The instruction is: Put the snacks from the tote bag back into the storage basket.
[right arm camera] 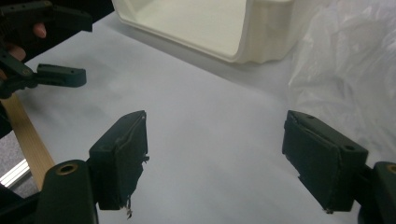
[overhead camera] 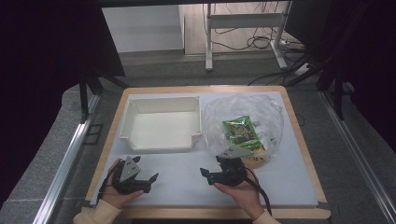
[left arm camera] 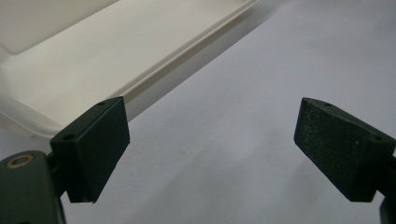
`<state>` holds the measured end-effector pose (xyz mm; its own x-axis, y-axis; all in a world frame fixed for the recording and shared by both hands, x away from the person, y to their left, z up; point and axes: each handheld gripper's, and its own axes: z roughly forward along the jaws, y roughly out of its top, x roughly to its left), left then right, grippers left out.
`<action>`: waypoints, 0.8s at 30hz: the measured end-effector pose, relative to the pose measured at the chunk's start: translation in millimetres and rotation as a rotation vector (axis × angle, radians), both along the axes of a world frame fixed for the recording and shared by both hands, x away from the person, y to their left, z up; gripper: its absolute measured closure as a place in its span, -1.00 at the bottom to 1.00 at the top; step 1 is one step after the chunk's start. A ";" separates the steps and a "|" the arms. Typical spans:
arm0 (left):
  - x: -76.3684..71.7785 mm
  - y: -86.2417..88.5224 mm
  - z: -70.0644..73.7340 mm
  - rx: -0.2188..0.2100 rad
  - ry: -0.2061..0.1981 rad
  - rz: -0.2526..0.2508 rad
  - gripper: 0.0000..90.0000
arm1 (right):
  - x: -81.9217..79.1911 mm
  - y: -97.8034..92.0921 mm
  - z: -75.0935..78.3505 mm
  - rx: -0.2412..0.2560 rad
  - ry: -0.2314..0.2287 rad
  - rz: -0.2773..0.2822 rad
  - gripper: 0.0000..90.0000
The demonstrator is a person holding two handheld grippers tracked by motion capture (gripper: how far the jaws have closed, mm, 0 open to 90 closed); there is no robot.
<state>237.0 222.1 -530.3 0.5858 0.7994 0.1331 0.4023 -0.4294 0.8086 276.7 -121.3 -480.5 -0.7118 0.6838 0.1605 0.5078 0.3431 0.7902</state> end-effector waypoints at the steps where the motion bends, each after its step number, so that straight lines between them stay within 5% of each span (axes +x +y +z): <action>1: 0.2 -0.1 -0.2 0.002 0.002 0.000 -0.77 | 0.3 0.1 1.0 0.001 0.002 0.001 -0.50; 24: 1.7 -1.6 -2.3 0.006 0.010 0.000 -0.77 | 13.2 -10.0 33.1 0.011 -0.025 -0.018 -0.47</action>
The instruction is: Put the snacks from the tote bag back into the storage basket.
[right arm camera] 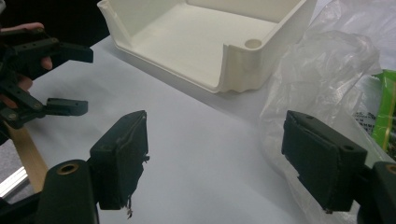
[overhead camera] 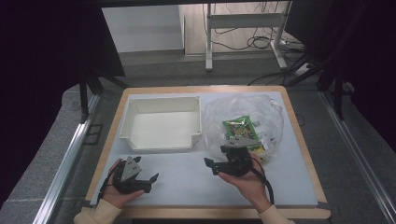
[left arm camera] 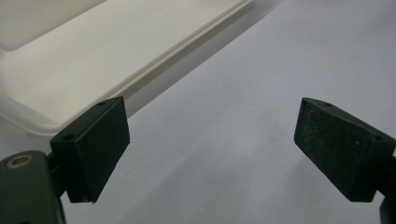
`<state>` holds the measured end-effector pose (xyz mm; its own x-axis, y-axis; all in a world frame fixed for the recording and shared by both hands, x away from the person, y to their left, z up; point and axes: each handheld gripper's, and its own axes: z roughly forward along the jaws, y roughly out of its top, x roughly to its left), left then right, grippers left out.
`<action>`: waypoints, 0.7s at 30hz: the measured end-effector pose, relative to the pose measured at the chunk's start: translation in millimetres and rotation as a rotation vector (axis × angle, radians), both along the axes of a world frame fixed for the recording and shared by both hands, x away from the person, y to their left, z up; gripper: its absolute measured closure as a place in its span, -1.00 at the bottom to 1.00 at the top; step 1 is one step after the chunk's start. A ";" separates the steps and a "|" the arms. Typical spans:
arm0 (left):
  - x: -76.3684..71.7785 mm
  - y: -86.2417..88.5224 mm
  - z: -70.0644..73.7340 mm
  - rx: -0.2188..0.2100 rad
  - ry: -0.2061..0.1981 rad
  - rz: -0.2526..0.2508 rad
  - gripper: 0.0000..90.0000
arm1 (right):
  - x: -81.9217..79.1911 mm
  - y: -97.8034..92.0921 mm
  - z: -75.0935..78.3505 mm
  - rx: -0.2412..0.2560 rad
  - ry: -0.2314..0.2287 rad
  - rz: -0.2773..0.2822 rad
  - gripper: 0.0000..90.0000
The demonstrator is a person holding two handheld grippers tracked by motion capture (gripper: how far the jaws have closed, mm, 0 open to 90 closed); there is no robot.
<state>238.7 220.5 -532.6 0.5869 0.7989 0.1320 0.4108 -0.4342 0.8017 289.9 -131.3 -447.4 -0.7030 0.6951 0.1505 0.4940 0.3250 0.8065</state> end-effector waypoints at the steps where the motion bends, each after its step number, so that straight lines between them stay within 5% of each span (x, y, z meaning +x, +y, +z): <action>1: 0.3 -0.1 -0.2 -0.001 -0.003 0.000 -0.77 | 0.2 -0.3 0.9 0.000 -0.001 -0.001 -0.47; 21: 1.0 -0.6 -0.5 -0.001 -0.001 -0.004 -0.77 | 12.6 -17.4 29.5 0.012 -0.037 -0.057 -0.46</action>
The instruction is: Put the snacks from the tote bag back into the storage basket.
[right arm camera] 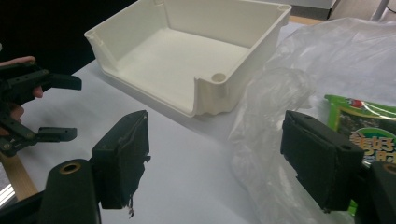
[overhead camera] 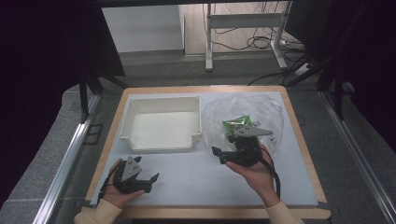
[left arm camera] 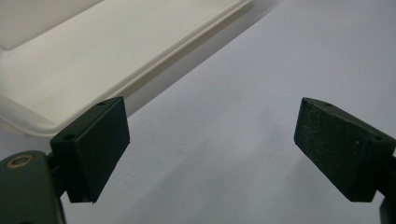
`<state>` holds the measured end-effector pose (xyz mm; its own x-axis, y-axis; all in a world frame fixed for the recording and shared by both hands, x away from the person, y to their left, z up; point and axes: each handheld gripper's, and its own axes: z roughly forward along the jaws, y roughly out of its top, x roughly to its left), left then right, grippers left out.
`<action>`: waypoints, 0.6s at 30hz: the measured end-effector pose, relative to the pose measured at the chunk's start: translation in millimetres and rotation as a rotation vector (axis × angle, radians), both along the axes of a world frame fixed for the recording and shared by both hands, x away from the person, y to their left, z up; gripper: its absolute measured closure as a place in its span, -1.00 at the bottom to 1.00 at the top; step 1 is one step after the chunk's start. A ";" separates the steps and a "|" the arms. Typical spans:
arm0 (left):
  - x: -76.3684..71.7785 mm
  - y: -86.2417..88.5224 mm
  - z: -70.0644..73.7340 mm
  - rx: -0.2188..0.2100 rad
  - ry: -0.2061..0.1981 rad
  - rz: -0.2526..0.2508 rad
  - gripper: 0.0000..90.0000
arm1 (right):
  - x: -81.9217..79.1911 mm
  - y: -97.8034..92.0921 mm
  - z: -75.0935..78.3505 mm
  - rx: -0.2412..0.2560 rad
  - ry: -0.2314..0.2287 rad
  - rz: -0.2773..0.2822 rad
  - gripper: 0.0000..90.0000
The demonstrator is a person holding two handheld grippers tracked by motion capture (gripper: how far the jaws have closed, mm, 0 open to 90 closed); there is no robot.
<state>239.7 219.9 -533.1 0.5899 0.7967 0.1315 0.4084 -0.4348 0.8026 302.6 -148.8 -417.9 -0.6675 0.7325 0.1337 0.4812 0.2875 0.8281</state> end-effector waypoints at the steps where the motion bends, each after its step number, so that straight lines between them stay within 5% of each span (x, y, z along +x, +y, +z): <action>1: -0.2 -0.3 -0.1 -0.003 0.003 0.001 -0.77 | 0.7 -1.0 1.0 -0.001 -0.001 -0.003 -0.46; 18: -0.5 -1.2 0.2 0.004 0.002 -0.007 -0.77 | 26.1 -14.5 -6.1 -0.060 0.038 -0.032 -0.42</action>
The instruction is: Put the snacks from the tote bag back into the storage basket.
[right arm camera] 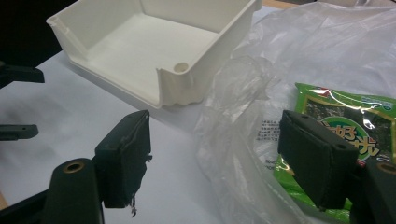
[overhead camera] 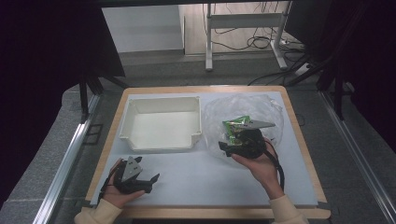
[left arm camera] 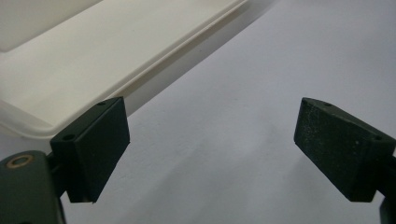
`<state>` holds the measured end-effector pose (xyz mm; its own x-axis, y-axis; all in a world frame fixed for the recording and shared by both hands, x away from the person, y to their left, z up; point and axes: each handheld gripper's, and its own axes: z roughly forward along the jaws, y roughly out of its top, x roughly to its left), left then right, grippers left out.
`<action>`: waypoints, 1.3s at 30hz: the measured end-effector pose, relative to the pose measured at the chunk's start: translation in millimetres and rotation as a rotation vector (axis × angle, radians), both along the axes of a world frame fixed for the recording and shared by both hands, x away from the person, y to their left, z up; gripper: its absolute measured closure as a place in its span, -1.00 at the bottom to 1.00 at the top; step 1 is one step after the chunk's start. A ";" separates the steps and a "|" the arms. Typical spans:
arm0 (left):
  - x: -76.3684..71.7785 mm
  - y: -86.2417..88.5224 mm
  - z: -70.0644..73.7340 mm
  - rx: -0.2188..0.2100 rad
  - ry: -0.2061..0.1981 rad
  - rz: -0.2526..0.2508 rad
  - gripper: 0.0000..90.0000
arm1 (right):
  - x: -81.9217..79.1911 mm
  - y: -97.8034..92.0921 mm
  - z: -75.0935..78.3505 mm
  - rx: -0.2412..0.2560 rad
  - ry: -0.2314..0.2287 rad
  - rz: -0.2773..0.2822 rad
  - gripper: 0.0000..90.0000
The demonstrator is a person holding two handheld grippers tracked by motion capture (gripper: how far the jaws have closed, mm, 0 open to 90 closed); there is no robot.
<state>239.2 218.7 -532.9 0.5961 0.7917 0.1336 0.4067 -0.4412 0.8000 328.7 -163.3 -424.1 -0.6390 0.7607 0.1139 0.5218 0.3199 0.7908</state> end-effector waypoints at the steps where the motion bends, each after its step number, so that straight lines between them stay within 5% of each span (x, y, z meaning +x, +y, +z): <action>1: 0.0 0.0 0.0 0.000 0.000 0.000 -0.77 | 0.8 -0.3 -0.2 0.002 0.002 -0.004 -0.42; 39: 0.6 -1.0 -0.4 -0.001 0.000 0.029 -0.77 | 49.0 -27.2 23.1 0.007 -0.003 -0.033 -0.38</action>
